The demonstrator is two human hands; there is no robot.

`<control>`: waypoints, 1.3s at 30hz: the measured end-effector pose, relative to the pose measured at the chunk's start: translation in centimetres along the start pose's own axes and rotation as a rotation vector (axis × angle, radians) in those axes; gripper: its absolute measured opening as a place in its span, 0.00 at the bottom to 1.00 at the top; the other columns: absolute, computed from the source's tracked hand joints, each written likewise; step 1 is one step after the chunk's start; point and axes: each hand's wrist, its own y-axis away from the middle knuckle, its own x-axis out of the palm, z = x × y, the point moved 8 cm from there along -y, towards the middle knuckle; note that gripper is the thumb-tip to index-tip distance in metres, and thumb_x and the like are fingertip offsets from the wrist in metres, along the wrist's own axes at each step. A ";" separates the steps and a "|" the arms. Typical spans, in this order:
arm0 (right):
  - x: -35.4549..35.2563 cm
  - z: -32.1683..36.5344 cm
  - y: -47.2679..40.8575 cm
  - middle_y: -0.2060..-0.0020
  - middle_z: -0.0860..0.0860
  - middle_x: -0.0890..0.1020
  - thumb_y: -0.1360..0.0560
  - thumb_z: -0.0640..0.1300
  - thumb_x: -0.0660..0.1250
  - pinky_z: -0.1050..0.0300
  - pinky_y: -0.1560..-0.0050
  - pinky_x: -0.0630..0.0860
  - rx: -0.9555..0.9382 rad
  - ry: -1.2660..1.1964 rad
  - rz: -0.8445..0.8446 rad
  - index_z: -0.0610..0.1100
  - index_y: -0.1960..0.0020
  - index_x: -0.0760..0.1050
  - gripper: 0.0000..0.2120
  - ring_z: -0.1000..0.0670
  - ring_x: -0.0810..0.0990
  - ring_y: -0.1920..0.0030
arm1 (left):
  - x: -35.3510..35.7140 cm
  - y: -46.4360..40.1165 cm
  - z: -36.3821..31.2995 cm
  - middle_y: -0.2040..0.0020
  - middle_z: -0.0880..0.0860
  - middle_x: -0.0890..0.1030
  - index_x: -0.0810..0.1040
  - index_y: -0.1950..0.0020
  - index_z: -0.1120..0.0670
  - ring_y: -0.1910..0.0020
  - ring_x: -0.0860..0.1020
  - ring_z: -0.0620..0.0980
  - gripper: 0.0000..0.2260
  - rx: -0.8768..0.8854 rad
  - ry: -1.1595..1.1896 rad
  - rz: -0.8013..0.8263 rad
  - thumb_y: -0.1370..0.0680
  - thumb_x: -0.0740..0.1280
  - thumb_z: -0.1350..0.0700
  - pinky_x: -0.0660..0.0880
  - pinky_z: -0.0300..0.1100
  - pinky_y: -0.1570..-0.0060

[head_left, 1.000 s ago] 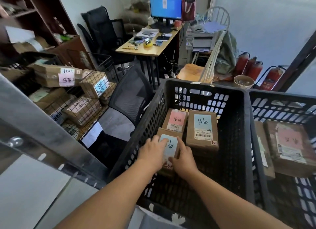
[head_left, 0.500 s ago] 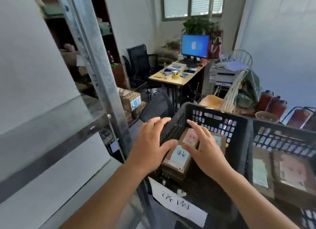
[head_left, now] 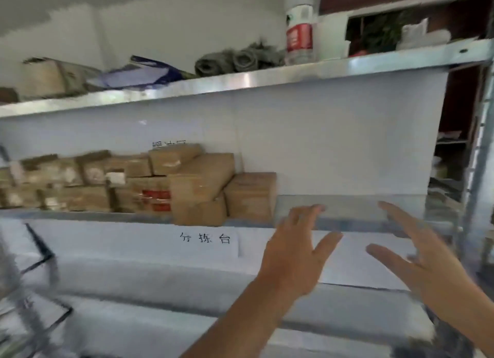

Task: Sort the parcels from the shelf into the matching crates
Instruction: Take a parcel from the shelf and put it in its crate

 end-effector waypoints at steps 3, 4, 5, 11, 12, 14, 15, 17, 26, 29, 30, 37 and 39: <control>4.7 5.9 -1.0 0.30 0.60 0.71 0.33 0.72 0.64 0.42 0.36 0.77 -0.121 -0.040 0.067 0.78 0.27 0.57 0.35 0.51 0.74 0.33 | -8.1 2.4 4.1 0.25 0.44 0.70 0.63 0.22 0.35 0.29 0.73 0.49 0.24 -0.128 -0.070 -0.113 0.17 0.60 0.33 0.74 0.51 0.33; 6.2 7.6 -1.1 0.30 0.60 0.71 0.33 0.73 0.62 0.43 0.36 0.78 -0.149 -0.054 0.088 0.77 0.27 0.57 0.35 0.52 0.75 0.34 | -10.2 3.1 5.2 0.25 0.45 0.70 0.63 0.23 0.34 0.30 0.74 0.50 0.24 -0.167 -0.086 -0.127 0.18 0.59 0.33 0.74 0.52 0.33; 7.5 9.0 -1.3 0.30 0.61 0.70 0.33 0.74 0.62 0.43 0.36 0.78 -0.174 -0.067 0.106 0.76 0.26 0.58 0.36 0.53 0.74 0.35 | -11.8 3.7 6.3 0.25 0.45 0.71 0.62 0.23 0.34 0.32 0.76 0.51 0.24 -0.204 -0.098 -0.135 0.18 0.58 0.32 0.75 0.54 0.34; 13.0 13.3 -1.9 0.28 0.62 0.68 0.30 0.72 0.60 0.51 0.33 0.75 -0.184 -0.067 0.148 0.67 0.21 0.59 0.39 0.55 0.71 0.31 | -15.8 5.0 10.4 0.27 0.45 0.73 0.63 0.24 0.33 0.39 0.79 0.50 0.24 -0.310 -0.082 -0.094 0.19 0.55 0.28 0.76 0.55 0.36; 13.6 13.7 -2.1 0.28 0.63 0.67 0.30 0.72 0.59 0.54 0.35 0.74 -0.179 -0.059 0.144 0.67 0.21 0.58 0.38 0.56 0.70 0.31 | -15.8 4.7 10.7 0.29 0.45 0.74 0.63 0.24 0.34 0.39 0.80 0.49 0.24 -0.307 -0.058 -0.080 0.19 0.55 0.29 0.76 0.54 0.36; 14.5 14.2 -2.8 0.29 0.63 0.67 0.28 0.72 0.59 0.59 0.38 0.71 -0.153 -0.055 0.121 0.67 0.21 0.58 0.37 0.57 0.71 0.32 | -16.0 3.6 11.1 0.33 0.46 0.77 0.65 0.24 0.36 0.40 0.80 0.49 0.24 -0.280 -0.030 -0.048 0.18 0.56 0.30 0.77 0.52 0.38; 14.8 14.4 -3.1 0.29 0.63 0.68 0.25 0.70 0.60 0.59 0.39 0.70 -0.140 -0.054 0.104 0.67 0.21 0.58 0.34 0.57 0.71 0.33 | -16.0 2.9 11.2 0.36 0.47 0.79 0.65 0.23 0.37 0.41 0.80 0.48 0.24 -0.253 -0.033 -0.034 0.18 0.56 0.31 0.77 0.51 0.39; 15.3 14.7 -4.0 0.29 0.62 0.69 0.20 0.63 0.64 0.59 0.39 0.70 -0.111 -0.051 0.070 0.67 0.21 0.59 0.29 0.59 0.73 0.36 | -15.9 1.4 11.2 0.35 0.47 0.81 0.66 0.23 0.38 0.41 0.79 0.49 0.25 -0.200 -0.044 -0.013 0.18 0.56 0.31 0.77 0.51 0.39; 16.6 13.8 -10.2 0.33 0.55 0.71 0.18 0.63 0.61 0.54 0.42 0.70 0.005 0.059 0.045 0.61 0.20 0.61 0.28 0.52 0.74 0.39 | -12.8 -8.1 15.2 0.38 0.52 0.83 0.68 0.23 0.44 0.46 0.82 0.55 0.30 -0.327 -0.139 0.128 0.19 0.52 0.29 0.79 0.52 0.49; 17.5 12.6 -13.6 0.30 0.50 0.71 0.18 0.64 0.60 0.54 0.42 0.69 0.046 0.032 0.063 0.59 0.20 0.62 0.28 0.51 0.73 0.39 | -10.9 -10.9 17.2 0.33 0.54 0.80 0.65 0.21 0.48 0.58 0.86 0.56 0.30 -0.451 -0.189 0.204 0.17 0.51 0.32 0.75 0.48 0.58; 17.9 12.0 -14.8 0.30 0.49 0.72 0.17 0.63 0.60 0.55 0.41 0.68 0.056 0.013 0.071 0.59 0.20 0.62 0.28 0.50 0.73 0.38 | -10.3 -11.5 17.6 0.32 0.55 0.79 0.64 0.21 0.48 0.63 0.86 0.55 0.29 -0.486 -0.192 0.220 0.16 0.52 0.33 0.74 0.46 0.63; 19.7 7.6 -21.3 0.43 0.49 0.79 0.18 0.61 0.61 0.50 0.47 0.78 0.095 -0.050 0.149 0.49 0.26 0.69 0.25 0.48 0.79 0.46 | -7.3 -14.4 19.1 0.41 0.56 0.83 0.63 0.20 0.51 0.64 0.85 0.54 0.29 -0.536 -0.270 0.124 0.16 0.53 0.36 0.76 0.43 0.69; 19.5 6.8 -22.4 0.48 0.51 0.77 0.17 0.58 0.63 0.56 0.59 0.75 0.127 -0.045 0.170 0.45 0.25 0.68 0.25 0.52 0.78 0.54 | -7.0 -14.9 19.1 0.45 0.56 0.83 0.66 0.23 0.55 0.66 0.85 0.53 0.29 -0.576 -0.284 0.101 0.16 0.52 0.36 0.80 0.46 0.63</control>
